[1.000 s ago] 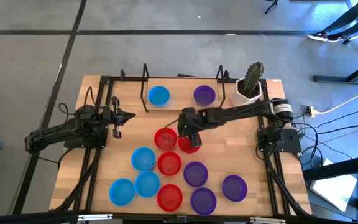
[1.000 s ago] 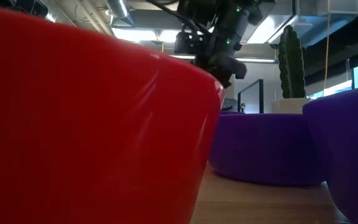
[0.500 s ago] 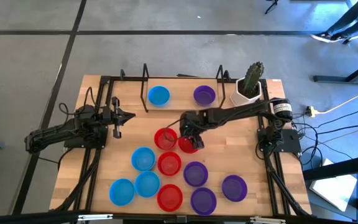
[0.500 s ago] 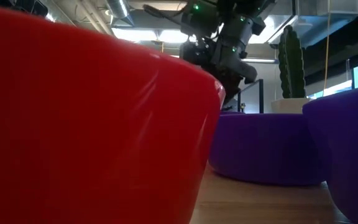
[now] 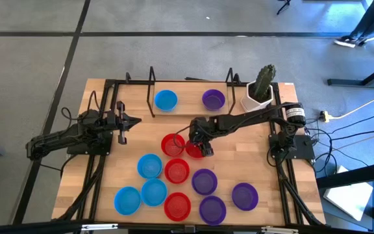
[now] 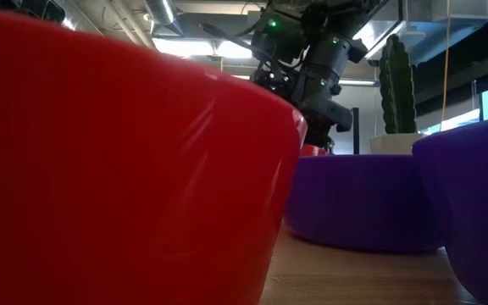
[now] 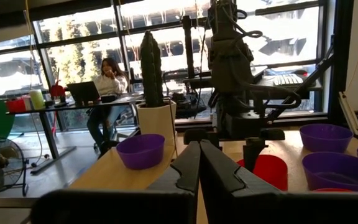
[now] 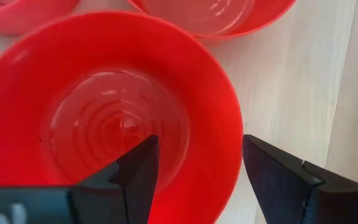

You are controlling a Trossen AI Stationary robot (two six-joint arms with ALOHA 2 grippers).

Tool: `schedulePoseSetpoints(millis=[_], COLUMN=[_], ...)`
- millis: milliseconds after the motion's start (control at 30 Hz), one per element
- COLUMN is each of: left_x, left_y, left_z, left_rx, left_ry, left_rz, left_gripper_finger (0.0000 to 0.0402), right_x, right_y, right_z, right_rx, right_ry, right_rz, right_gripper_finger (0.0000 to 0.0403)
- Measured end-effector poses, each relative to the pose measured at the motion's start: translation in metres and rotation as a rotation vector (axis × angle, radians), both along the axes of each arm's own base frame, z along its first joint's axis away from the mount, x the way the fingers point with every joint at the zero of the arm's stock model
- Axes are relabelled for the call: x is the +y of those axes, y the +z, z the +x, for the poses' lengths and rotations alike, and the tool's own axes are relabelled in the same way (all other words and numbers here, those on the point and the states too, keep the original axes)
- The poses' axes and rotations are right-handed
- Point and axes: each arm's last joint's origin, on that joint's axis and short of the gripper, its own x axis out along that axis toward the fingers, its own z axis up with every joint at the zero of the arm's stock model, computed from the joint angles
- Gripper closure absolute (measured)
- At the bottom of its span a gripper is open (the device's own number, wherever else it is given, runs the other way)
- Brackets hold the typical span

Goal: Pick & Place Mini bowls
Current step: Put the red bowl on the shelf

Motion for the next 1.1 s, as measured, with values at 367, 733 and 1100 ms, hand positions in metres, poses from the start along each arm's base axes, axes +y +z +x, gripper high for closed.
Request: schedulePoseSetpoints(millis=[367,733,1100], left_x=[0.0,0.0,0.0], left_y=[0.0,0.0,0.0], left_z=[0.0,0.0,0.0], left_rx=[0.0,0.001,0.001], left_ry=[0.0,0.001,0.002], left_rz=[0.0,0.0,-0.001], left_gripper_finger=[0.0395,0.0392,0.0394], right_x=[0.002,0.001,0.001], right_y=[0.015,0.009,-0.02], right_z=[0.009,0.002,0.005], right_rx=[-0.055,0.012,0.052], right_ry=[0.013,0.041,0.032], right_rz=[-0.027,0.025,0.031], right_gripper_finger=[0.0176,0.0176,0.0176])
